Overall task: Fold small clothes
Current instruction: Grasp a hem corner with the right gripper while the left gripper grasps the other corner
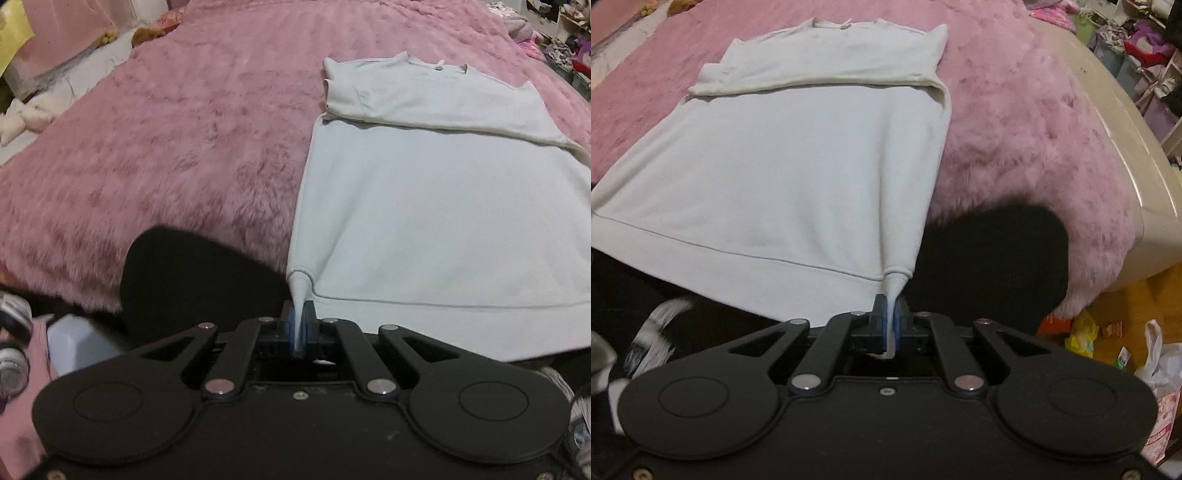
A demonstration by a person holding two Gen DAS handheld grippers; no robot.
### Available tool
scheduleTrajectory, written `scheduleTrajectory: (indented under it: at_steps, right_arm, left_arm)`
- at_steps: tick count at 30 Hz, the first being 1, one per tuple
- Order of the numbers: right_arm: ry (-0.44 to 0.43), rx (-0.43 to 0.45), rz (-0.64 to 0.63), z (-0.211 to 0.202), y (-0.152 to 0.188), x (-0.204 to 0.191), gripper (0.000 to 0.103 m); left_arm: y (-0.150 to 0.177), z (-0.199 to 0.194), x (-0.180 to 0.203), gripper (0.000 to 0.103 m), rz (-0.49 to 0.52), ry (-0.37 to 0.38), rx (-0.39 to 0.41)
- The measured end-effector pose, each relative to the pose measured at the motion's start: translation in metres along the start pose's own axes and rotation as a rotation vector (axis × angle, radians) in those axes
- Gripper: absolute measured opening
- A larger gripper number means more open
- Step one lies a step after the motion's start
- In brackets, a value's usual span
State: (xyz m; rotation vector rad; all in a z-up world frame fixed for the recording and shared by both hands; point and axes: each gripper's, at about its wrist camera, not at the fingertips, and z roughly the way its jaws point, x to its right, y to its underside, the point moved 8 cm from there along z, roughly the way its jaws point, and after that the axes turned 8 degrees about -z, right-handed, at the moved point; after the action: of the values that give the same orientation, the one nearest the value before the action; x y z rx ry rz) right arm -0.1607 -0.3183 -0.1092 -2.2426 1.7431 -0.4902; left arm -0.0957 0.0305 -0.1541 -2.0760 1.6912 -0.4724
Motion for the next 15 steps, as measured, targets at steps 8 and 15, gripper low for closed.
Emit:
scheduleTrajectory:
  at_steps: [8, 15]
  right_arm:
    - [0.1, 0.177, -0.015, -0.014, -0.028, -0.003, 0.0]
    - [0.167, 0.322, 0.029, -0.02, -0.074, 0.008, 0.0]
  left_arm:
    - [-0.047, -0.013, 0.017, 0.002, 0.014, 0.012, 0.185]
    - [-0.099, -0.025, 0.033, 0.002, 0.007, 0.026, 0.323]
